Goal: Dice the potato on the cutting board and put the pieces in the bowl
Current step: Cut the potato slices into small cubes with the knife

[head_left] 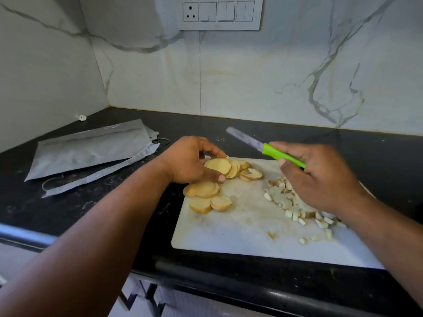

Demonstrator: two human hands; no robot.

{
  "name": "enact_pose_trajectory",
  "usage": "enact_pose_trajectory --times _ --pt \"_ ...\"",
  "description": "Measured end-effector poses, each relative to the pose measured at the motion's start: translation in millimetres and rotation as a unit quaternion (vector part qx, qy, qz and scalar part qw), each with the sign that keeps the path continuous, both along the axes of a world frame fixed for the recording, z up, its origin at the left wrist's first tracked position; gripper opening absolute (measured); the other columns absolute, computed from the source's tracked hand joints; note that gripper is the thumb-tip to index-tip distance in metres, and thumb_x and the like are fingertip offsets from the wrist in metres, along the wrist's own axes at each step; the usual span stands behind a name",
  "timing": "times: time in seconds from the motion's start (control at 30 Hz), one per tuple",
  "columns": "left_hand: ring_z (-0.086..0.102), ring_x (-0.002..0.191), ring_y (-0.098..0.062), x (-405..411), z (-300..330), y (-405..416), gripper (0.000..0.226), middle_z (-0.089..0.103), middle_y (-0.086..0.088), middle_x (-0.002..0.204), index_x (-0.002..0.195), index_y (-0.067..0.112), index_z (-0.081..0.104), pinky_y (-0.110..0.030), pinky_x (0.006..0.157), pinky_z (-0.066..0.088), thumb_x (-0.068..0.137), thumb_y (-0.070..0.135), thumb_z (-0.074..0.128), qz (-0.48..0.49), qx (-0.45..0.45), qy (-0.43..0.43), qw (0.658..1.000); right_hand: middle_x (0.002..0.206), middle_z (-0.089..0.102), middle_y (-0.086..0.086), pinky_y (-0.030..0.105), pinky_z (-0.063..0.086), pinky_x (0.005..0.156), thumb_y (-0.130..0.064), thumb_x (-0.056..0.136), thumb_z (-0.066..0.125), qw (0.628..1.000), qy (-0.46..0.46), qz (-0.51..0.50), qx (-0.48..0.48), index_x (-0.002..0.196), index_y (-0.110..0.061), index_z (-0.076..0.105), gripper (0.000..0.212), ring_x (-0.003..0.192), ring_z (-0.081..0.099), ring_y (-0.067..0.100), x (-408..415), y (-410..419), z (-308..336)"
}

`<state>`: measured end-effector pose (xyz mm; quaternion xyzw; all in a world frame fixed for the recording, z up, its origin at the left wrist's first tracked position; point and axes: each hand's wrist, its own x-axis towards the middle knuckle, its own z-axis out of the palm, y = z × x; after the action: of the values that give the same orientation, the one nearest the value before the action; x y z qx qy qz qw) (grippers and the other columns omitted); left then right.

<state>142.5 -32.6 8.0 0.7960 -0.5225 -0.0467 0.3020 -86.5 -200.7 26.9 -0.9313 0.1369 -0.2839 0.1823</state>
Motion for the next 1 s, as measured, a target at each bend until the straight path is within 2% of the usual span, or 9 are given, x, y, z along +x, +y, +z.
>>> enact_pose_trajectory --times 0.1,0.27,0.37,0.43,0.53,0.6,0.67,0.77,1.0 --pt "0.060 0.090 0.007 1 -1 0 0.042 0.067 0.021 0.103 0.111 0.043 0.076 -0.007 0.071 0.042 0.072 0.044 0.092 -0.010 -0.003 -0.036 0.999 0.051 0.055 -0.016 0.020 0.035 0.039 -0.017 0.097 0.055 0.997 -0.039 0.032 0.050 0.127 -0.038 0.064 0.037 0.039 0.044 0.004 -2 -1 -5" --pt "0.068 0.086 -0.007 -2 -2 1 0.025 0.075 0.016 0.101 0.111 0.033 0.079 -0.027 0.077 0.056 0.091 0.048 0.073 -0.022 -0.031 -0.059 0.998 0.055 0.057 -0.031 0.014 0.033 0.040 -0.022 0.100 0.053 0.998 0.037 0.037 0.044 0.134 -0.035 0.059 0.037 0.040 0.049 0.002 -14 -5 3" --pt "0.064 0.064 -0.015 -5 -7 -1 0.042 0.071 0.002 0.073 0.085 0.015 0.077 -0.033 0.061 0.053 0.095 0.045 0.050 0.005 -0.077 -0.108 0.991 0.056 0.054 -0.022 0.013 0.029 0.043 -0.027 0.099 0.052 0.998 0.061 -0.026 -0.010 0.140 -0.038 0.052 0.042 0.048 0.053 -0.005 -21 -2 17" --pt "0.061 0.061 -0.018 -6 -9 -3 0.038 0.067 -0.002 0.068 0.080 0.009 0.071 -0.037 0.059 0.053 0.089 0.039 0.051 0.024 -0.104 -0.128 0.986 0.057 0.049 -0.017 0.020 0.029 0.045 -0.028 0.096 0.050 0.992 0.064 -0.087 -0.060 0.143 -0.038 0.047 0.048 0.046 0.051 0.004 -36 13 22" --pt "0.066 0.069 -0.008 -13 -8 -3 0.020 0.071 0.010 0.081 0.109 0.016 0.077 -0.024 0.068 0.058 0.091 0.022 0.069 0.016 -0.171 -0.137 0.976 0.052 0.047 -0.010 0.024 0.032 0.047 -0.034 0.093 0.043 0.983 0.089 -0.132 -0.093 0.147 -0.041 0.040 0.054 0.046 0.044 0.007 -67 60 15" --pt "0.063 0.066 -0.011 -27 -6 -3 0.049 0.070 0.006 0.083 0.135 0.029 0.065 -0.018 0.069 0.056 0.091 0.013 0.079 -0.022 -0.242 -0.077 0.967 0.055 0.049 -0.011 0.016 0.030 0.046 -0.040 0.095 0.034 0.984 0.122 -0.117 -0.056 0.151 -0.045 0.025 0.057 0.049 0.047 0.006 -80 96 3" --pt "0.056 0.059 -0.018 -43 -3 -5 0.062 0.066 -0.003 0.074 0.138 0.036 0.057 -0.021 0.063 0.053 0.088 0.011 0.081 -0.085 -0.275 0.040 0.957 0.073 0.056 -0.012 0.016 0.042 0.059 -0.043 0.097 0.030 0.983 0.138 -0.120 -0.023 0.153 -0.046 0.012 0.059 0.065 0.054 0.008 -82 115 -12" --pt "0.065 0.069 -0.029 -51 -6 -11 0.039 0.071 -0.010 0.080 0.123 0.031 0.071 -0.029 0.069 0.055 0.086 0.023 0.081 -0.131 -0.217 0.049 0.966 0.078 0.056 -0.008 0.027 0.050 0.072 -0.044 0.096 0.028 0.972 0.159 -0.172 -0.024 0.153 -0.046 0.011 0.059 0.078 0.059 0.012 -83 116 -27" --pt "0.068 0.068 -0.016 -48 -9 -14 0.016 0.071 0.005 0.068 0.106 0.030 0.080 -0.035 0.082 0.059 0.092 0.022 0.079 -0.117 -0.073 0.005 0.990 0.065 0.053 -0.009 0.021 0.042 0.059 -0.042 0.096 0.028 0.963 0.134 -0.233 -0.024 0.152 -0.047 0.016 0.058 0.061 0.050 0.008 -89 115 -28"
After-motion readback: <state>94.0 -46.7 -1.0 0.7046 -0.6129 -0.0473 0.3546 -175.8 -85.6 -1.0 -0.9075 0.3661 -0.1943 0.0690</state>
